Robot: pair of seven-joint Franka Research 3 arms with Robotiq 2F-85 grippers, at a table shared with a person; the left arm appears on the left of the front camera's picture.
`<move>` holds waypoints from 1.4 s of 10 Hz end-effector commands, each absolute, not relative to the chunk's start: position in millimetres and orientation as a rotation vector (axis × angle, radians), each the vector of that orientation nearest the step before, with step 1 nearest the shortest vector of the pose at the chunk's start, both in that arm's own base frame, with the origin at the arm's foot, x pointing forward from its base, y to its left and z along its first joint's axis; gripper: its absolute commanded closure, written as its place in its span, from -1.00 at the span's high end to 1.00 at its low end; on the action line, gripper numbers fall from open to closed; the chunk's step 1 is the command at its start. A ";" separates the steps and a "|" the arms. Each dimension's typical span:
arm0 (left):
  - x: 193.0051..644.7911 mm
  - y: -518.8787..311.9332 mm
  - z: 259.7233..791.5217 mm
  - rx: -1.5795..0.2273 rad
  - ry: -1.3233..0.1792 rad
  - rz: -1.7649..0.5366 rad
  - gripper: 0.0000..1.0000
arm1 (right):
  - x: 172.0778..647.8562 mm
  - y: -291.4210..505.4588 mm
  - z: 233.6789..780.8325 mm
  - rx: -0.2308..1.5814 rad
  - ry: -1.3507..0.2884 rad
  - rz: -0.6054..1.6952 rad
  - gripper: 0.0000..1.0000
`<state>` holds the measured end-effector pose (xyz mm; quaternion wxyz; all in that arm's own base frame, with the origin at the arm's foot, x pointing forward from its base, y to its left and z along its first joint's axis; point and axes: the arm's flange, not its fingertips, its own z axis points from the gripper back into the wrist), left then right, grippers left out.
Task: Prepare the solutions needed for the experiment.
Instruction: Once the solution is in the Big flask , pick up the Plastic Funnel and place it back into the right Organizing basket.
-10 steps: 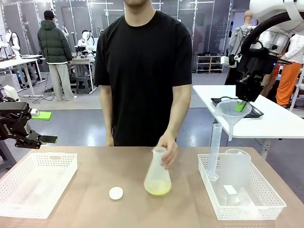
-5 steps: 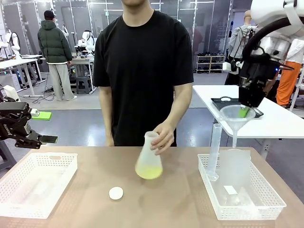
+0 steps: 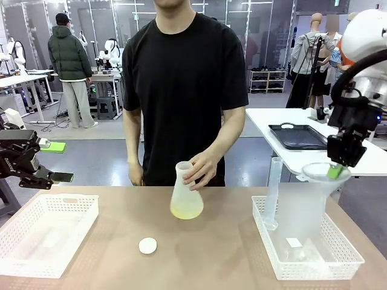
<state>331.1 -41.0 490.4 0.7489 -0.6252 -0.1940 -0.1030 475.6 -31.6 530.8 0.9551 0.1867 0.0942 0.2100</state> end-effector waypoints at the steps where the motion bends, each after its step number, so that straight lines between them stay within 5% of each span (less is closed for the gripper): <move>1: 332.7 -43.3 493.1 -1.394 -0.441 -0.233 1.00 | 472.9 -29.1 504.5 0.412 0.181 0.395 -0.87; 12: 332.7 -43.3 493.1 -1.394 -0.441 -0.233 1.00 | 481.8 -45.1 434.6 0.387 0.227 0.239 -0.87; 13: 332.7 -43.3 493.1 -1.394 -0.441 -0.233 1.00 | 481.0 -43.8 431.2 0.393 0.239 0.238 -0.48; 14: 332.7 -43.3 493.1 -1.394 -0.441 -0.233 1.00 | 480.8 -42.4 428.5 0.394 0.241 0.239 -0.47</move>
